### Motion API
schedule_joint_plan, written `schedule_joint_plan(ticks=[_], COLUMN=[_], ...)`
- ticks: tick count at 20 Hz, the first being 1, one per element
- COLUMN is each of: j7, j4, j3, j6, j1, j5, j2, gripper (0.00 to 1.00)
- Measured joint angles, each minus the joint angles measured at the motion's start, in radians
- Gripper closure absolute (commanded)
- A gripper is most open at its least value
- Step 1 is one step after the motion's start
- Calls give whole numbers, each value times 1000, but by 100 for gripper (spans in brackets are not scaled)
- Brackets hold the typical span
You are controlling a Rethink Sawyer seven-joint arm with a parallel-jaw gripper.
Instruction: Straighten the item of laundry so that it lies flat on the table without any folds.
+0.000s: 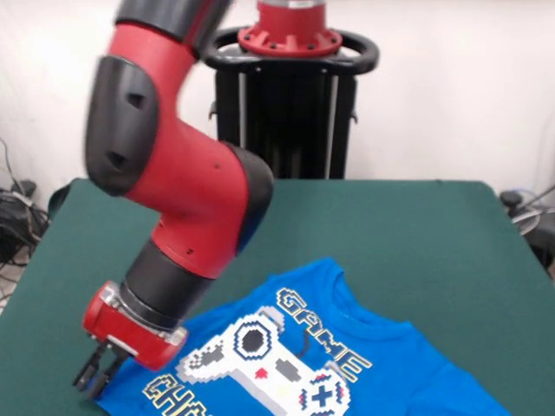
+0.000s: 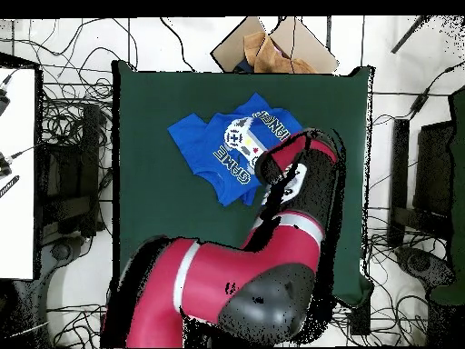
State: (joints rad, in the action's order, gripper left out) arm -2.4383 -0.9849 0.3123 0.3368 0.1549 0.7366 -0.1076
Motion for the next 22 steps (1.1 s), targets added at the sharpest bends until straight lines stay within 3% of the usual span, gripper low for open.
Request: schedule_joint_plan(ticks=[15, 22], j7=[1, 1], j4=[-79, -141], j3=[-69, -181], j6=[287, 389], j1=[33, 71], j5=[-160, -282], j2=[-228, -326], gripper=[100, 100])
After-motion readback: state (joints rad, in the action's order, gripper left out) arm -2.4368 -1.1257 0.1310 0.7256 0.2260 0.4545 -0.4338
